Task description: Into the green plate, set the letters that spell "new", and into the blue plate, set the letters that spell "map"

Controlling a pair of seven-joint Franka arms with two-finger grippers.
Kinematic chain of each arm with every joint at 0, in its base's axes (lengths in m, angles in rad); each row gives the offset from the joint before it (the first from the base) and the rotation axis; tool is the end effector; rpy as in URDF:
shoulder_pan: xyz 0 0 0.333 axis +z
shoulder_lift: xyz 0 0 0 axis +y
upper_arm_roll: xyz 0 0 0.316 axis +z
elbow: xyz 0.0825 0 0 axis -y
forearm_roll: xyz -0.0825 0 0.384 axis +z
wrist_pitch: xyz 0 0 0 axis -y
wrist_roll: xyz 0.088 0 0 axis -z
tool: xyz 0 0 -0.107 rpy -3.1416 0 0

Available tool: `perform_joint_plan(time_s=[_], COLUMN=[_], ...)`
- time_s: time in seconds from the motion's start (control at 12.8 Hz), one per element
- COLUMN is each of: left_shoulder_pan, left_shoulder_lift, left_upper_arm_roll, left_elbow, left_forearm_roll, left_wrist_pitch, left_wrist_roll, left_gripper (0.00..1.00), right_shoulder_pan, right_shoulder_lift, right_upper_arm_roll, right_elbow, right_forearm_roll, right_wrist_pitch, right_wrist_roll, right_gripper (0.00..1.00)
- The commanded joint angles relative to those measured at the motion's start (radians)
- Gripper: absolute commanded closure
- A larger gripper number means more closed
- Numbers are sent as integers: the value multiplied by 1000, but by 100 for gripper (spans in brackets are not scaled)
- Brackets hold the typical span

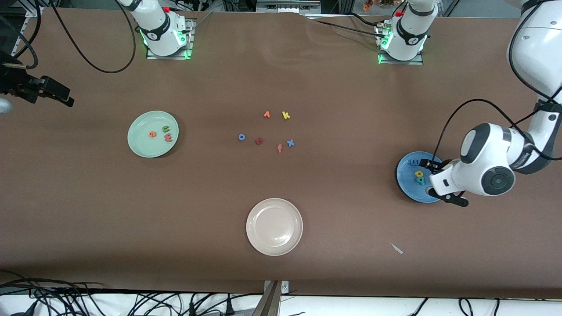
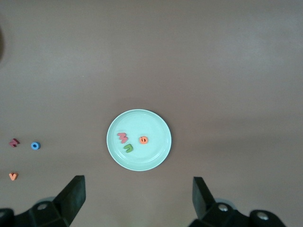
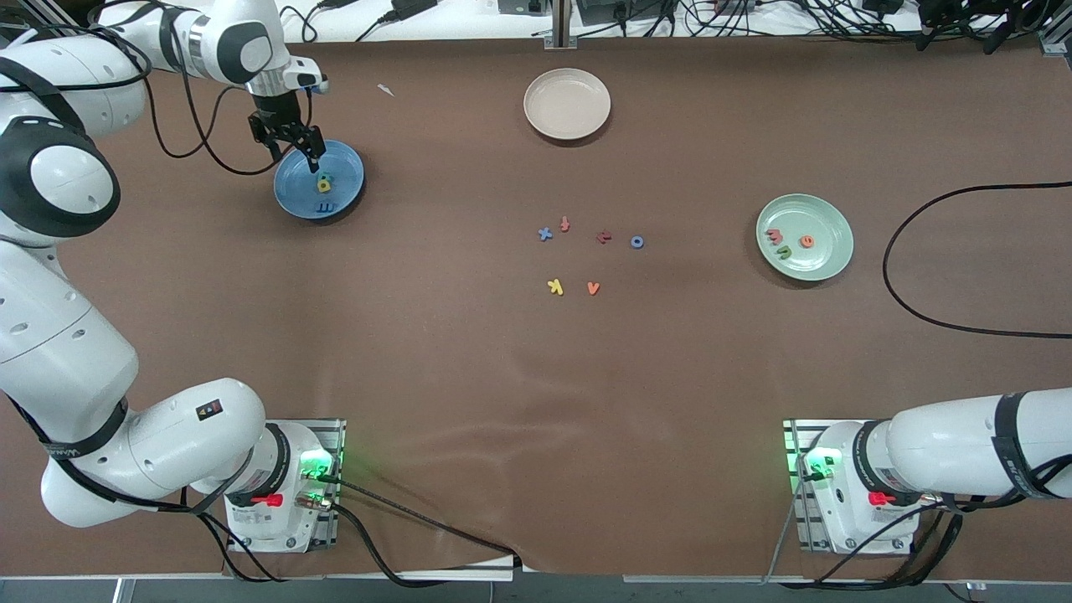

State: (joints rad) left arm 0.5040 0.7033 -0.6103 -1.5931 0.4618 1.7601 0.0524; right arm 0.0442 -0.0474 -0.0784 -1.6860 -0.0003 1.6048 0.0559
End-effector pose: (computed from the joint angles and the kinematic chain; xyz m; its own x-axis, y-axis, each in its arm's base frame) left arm 0.6463 0.0183 0.2498 0.8821 -0.2797 -0.3792 -0.2954 -0.9552 0.0172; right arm 0.5402 -0.0195 0.5989 0.9954 -0.0897 -0.0341 -0.0898 -0.9960 -0.0015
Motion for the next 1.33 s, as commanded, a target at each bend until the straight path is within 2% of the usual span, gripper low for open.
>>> perform_joint_plan(time_s=[0.0, 0.16, 0.31, 0.55, 0.78, 0.94, 1.25], left_shoulder_pan=[7, 22, 44, -23, -189, -327, -464], left_shoulder_lift=[-50, -59, -99, -259, -431, -569, -706], left_upper_arm_roll=[-6, -8, 4, 157, 398, 545, 627], left_elbow=[31, 82, 85, 30, -45, -120, -105], left_forearm_roll=[-26, -46, -144, -294, -487, -525, -520], left_wrist_pitch=[-76, -149, -156, -154, -154, -154, -160], left_wrist_roll=[24, 24, 29, 30, 21, 18, 14], left_gripper=[0, 0, 0, 0, 0, 0, 0], right_shoulder_pan=[-12, -10, -10, -10, -10, -12, -12], right_shoulder_lift=[-29, -26, -26, -26, -25, -25, -25], right_upper_arm_roll=[12, 15, 17, 15, 12, 11, 6], right_elbow=[-18, -17, -14, -14, -14, -14, -14], right_forearm_roll=[-10, -9, -9, -9, -9, -9, -9], right_wrist_pitch=[-34, -29, -32, -34, -34, -34, -34], right_wrist_roll=[-8, -8, -8, -8, -8, -8, -10], right_gripper=[0, 0, 0, 0, 0, 0, 0])
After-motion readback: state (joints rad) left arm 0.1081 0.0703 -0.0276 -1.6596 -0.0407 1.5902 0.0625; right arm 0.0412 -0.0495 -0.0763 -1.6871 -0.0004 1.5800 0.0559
